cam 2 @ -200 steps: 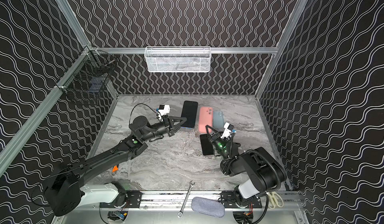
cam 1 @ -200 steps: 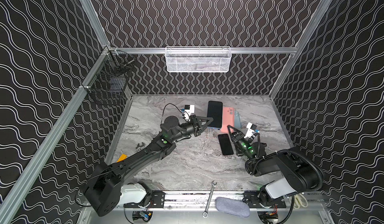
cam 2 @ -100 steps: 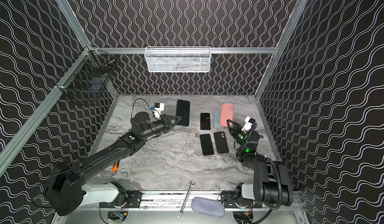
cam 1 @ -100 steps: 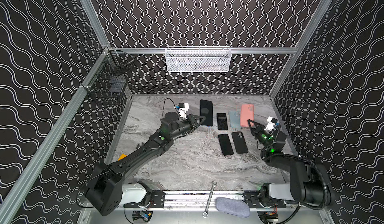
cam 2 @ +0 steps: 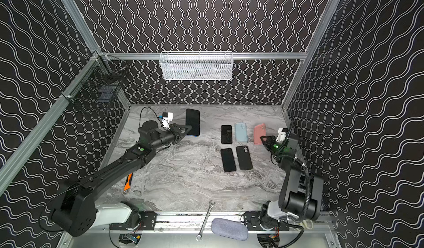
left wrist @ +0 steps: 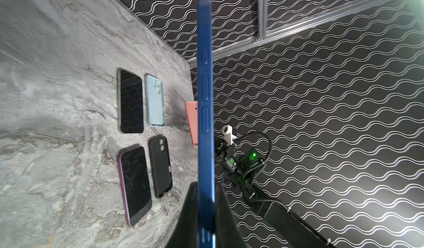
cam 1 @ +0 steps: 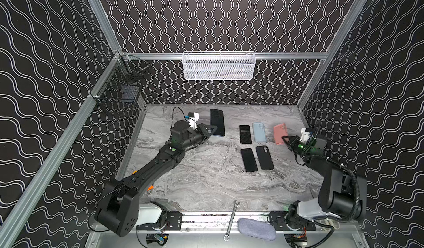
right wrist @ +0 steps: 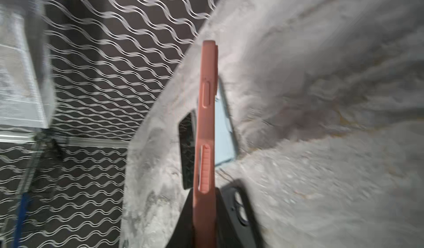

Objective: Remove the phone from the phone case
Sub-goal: 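Lower the pink case onto the table beside the light-blue case with the right gripper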

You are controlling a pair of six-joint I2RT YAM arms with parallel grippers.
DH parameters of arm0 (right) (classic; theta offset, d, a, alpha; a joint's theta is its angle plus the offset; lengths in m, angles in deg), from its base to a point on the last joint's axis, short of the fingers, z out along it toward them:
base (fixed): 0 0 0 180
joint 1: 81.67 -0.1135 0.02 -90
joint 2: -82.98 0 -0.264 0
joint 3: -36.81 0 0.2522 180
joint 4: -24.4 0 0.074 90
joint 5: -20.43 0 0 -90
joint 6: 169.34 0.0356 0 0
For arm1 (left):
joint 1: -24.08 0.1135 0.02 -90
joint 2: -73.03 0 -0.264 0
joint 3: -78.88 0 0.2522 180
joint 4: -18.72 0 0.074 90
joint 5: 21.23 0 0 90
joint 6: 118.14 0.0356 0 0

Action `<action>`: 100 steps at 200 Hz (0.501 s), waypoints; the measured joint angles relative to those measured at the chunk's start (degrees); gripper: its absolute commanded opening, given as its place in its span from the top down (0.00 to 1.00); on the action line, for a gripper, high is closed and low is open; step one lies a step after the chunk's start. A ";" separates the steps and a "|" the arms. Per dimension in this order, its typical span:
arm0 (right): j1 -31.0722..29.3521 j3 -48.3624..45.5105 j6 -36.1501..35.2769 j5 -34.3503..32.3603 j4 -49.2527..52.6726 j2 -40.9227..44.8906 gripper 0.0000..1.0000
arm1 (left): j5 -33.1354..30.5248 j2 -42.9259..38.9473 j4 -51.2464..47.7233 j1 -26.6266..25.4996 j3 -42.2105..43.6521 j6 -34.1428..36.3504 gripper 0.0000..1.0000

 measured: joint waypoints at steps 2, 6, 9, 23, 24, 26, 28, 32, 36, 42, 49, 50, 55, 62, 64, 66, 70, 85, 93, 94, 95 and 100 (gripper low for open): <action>0.04 0.07 -0.26 -0.07 0.42 -0.28 0.86 | 0.07 0.13 0.00 0.04 0.00 0.04 1.00; 0.11 0.15 -0.87 -0.20 1.11 -0.81 0.86 | 0.15 0.33 0.00 0.17 0.00 0.09 1.00; 0.15 0.15 -1.27 -0.24 1.46 -1.20 0.86 | 0.28 0.52 0.00 0.22 -0.02 0.09 1.00; 0.39 0.15 -2.64 -0.72 3.23 -3.02 0.86 | 0.98 1.36 0.00 0.31 -0.26 0.11 1.00; 0.44 0.15 -2.75 -0.72 3.43 -3.17 0.86 | 1.05 1.44 0.00 0.33 -0.28 0.11 1.00; 0.48 0.15 -2.89 -0.74 3.58 -3.41 0.86 | 1.09 1.51 0.00 0.33 -0.33 0.11 1.00; 0.48 0.13 -2.97 -0.74 3.74 -3.65 0.86 | 1.14 1.64 0.00 0.35 -0.39 0.11 1.00; 0.52 0.13 -3.10 -0.90 3.85 -4.00 0.86 | 1.20 1.81 0.09 0.37 -0.46 0.11 1.00; 0.55 0.09 -3.39 -1.07 3.85 -4.46 0.85 | 1.29 1.97 0.09 0.44 -0.50 0.09 1.00; 0.59 0.07 -3.80 -1.20 3.85 -5.09 0.84 | 1.40 2.16 0.11 0.52 -0.63 0.09 1.00; 0.61 0.07 -4.11 -1.38 3.85 -5.73 0.83 | 1.42 2.36 0.24 0.59 -0.70 0.09 1.00; 0.61 0.07 -4.17 -1.40 3.85 -5.86 0.83 | 1.42 2.38 0.28 0.61 -0.70 0.09 1.00; 0.63 0.07 -4.44 -1.57 3.82 -6.34 0.81 | 1.44 2.49 0.44 0.63 -0.70 0.09 1.00; 0.72 0.07 -4.68 -1.73 3.89 -6.97 0.78 | 1.53 2.64 0.59 0.63 -0.70 0.09 1.00; 0.76 0.07 -4.74 -1.84 3.91 -7.13 0.77 | 1.55 2.71 0.61 0.63 -0.72 0.09 1.00; 0.81 0.07 -4.79 -1.95 3.91 -7.28 0.76 | 1.55 2.73 0.61 0.63 -0.72 0.09 1.00; 0.90 0.07 -4.96 -2.08 3.91 -7.52 0.75 | 1.60 2.86 0.59 0.63 -0.76 0.09 1.00; 1.25 0.09 -5.42 -2.95 3.91 -8.22 0.68 | 1.75 3.28 0.72 0.63 -0.90 0.09 1.00; 1.36 0.15 -5.53 -3.43 3.91 -8.57 0.68 | 1.75 3.45 0.74 0.63 -0.92 0.09 1.00; 1.38 0.17 -5.53 -3.48 3.91 -8.61 0.67 | 1.75 3.45 0.74 0.63 -0.92 0.09 1.00; 1.40 0.20 -5.55 -3.58 3.93 -8.68 0.67 | 1.75 3.48 0.74 0.63 -0.92 0.09 1.00; 1.51 0.31 -5.60 -3.80 4.07 -8.92 0.67 | 1.77 3.56 0.83 0.63 -0.92 0.07 1.00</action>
